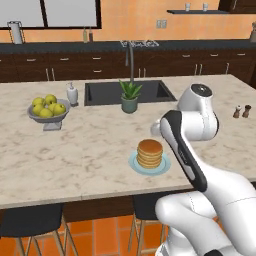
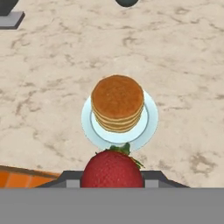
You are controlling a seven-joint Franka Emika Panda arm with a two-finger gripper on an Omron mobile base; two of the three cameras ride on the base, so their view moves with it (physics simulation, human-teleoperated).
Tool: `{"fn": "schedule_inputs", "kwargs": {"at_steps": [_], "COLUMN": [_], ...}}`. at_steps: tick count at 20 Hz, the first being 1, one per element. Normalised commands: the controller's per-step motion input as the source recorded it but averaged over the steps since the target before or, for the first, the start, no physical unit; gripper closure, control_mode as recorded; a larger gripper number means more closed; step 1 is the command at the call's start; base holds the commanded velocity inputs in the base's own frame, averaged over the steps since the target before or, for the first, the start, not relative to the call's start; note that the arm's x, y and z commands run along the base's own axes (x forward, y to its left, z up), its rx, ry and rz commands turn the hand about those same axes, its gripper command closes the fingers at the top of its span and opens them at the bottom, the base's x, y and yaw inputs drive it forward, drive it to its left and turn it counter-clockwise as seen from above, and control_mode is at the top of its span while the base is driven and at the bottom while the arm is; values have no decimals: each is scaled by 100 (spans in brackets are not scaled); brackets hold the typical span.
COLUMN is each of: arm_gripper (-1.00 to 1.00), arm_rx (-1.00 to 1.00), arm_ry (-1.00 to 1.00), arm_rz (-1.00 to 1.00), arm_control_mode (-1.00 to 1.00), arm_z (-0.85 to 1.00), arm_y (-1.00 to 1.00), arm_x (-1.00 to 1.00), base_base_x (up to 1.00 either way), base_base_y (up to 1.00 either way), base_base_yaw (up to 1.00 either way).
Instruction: Take the strawberry from the fridge and place it on top of the pancake, located on the dining counter.
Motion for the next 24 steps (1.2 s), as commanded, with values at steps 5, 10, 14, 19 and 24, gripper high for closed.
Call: {"fn": "schedule_inputs", "kwargs": {"at_steps": [5, 10, 14, 19, 24], "arm_gripper": [100, 100, 100, 100, 100], "arm_rx": [0, -4, 0, 0, -1], "arm_ry": [0, 4, 0, 0, 3], "arm_rz": [8, 3, 4, 4, 2], "arm_control_mode": [-100, -100, -100, -100, -100], "arm_z": [-39, -23, -26, -26, -22], "arm_y": [0, 0, 1, 5, 0], "arm_x": [29, 37, 40, 34, 19], "base_base_x": [0, 0, 0, 0, 0], "base_base_y": [0, 0, 0, 0, 0], "base_base_yaw": [0, 0, 0, 0, 0]}}
